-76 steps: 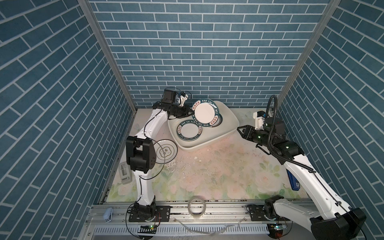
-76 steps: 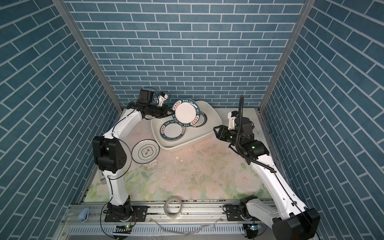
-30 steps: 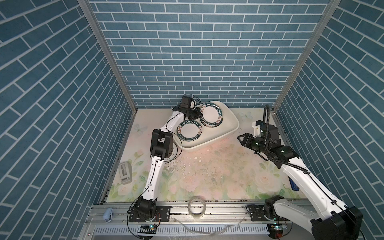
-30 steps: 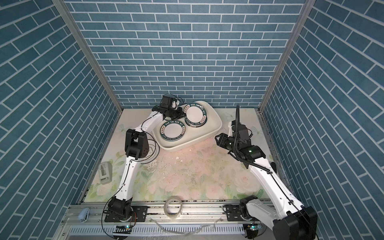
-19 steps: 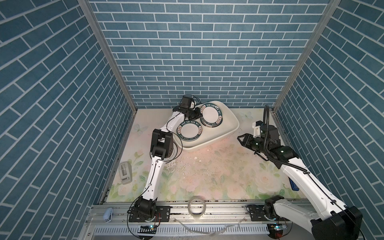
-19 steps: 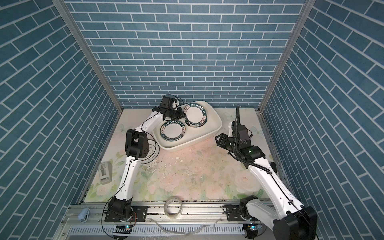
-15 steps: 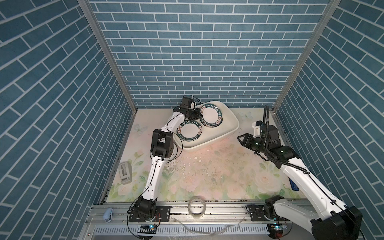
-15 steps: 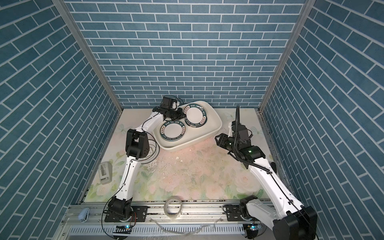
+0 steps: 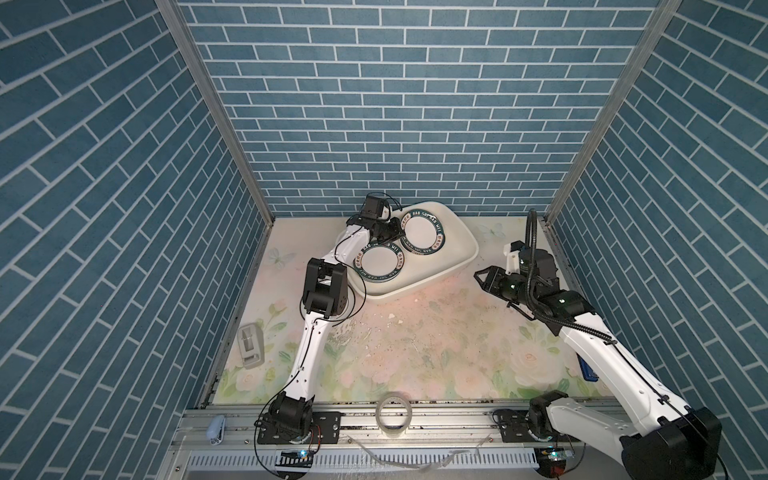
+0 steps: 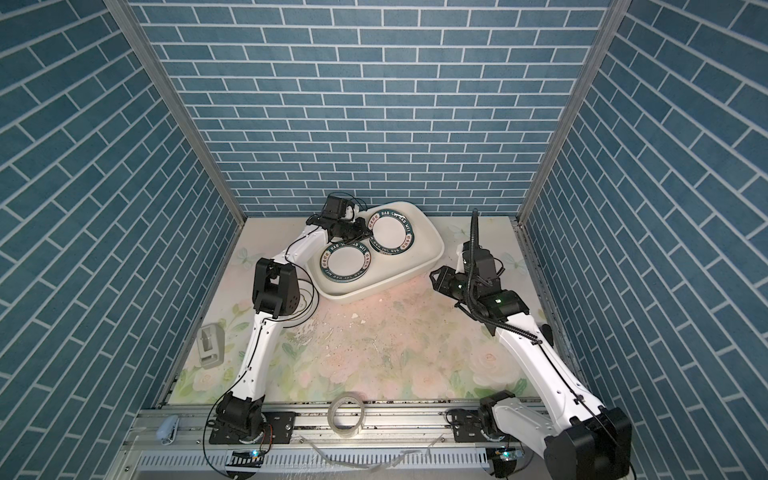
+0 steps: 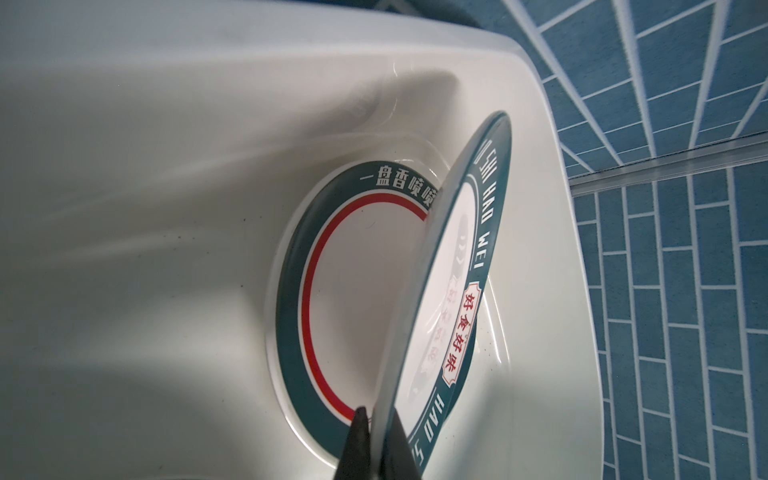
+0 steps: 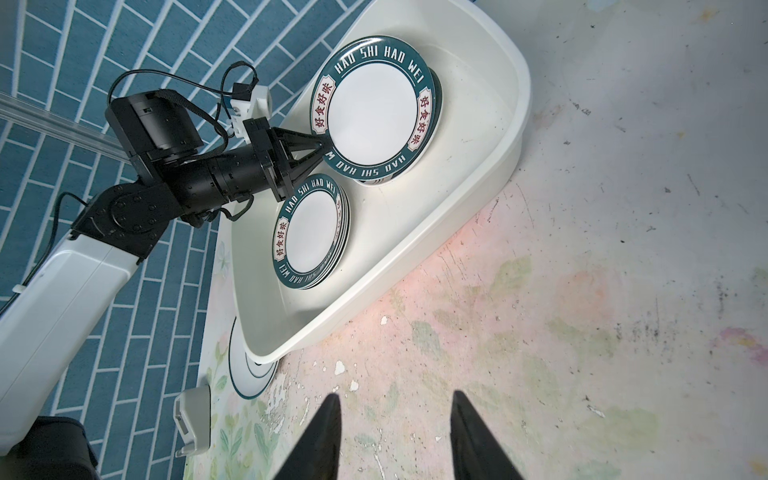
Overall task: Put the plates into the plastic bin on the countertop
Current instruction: 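Lower the green-rim plate on edge into the bin with the left gripper, then lay the green-rim plate flat onto the red-ring plate with the left gripper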
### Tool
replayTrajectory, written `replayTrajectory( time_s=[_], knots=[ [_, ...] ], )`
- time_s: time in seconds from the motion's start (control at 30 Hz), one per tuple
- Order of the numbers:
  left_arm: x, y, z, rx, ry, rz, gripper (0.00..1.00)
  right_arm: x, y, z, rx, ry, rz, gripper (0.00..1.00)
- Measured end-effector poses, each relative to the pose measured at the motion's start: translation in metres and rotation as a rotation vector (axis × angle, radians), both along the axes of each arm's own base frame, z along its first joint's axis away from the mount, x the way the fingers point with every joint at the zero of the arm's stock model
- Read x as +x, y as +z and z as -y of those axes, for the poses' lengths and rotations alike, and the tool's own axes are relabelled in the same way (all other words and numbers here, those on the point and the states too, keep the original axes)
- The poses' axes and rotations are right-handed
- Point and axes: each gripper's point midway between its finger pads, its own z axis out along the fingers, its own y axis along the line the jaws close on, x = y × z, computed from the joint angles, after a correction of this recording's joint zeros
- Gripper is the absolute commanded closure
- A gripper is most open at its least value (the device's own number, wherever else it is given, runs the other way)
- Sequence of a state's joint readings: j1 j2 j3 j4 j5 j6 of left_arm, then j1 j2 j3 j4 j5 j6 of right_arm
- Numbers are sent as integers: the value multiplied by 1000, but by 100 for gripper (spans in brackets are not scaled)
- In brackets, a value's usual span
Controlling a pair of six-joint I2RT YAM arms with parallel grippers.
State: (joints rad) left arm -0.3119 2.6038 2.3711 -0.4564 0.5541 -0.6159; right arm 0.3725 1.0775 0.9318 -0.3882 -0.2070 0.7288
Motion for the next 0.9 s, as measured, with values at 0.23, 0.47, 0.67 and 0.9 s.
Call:
replayTrajectory(
  time_s=[0.23,0.47,0.67,0.9],
  knots=[
    [1,2,1,-4,1,7,91,1,1,-1,5,4,2,57],
    [2,-2,2,-5,1,3,89,1,0,-1,6,3,1,57],
    [4,1,3,-12,4,15,85,4,-4,-2,6,8,-11,57],
    [5,2,3,-14,7,14,79,4,-4,-3,9,10,-13,57]
  ],
)
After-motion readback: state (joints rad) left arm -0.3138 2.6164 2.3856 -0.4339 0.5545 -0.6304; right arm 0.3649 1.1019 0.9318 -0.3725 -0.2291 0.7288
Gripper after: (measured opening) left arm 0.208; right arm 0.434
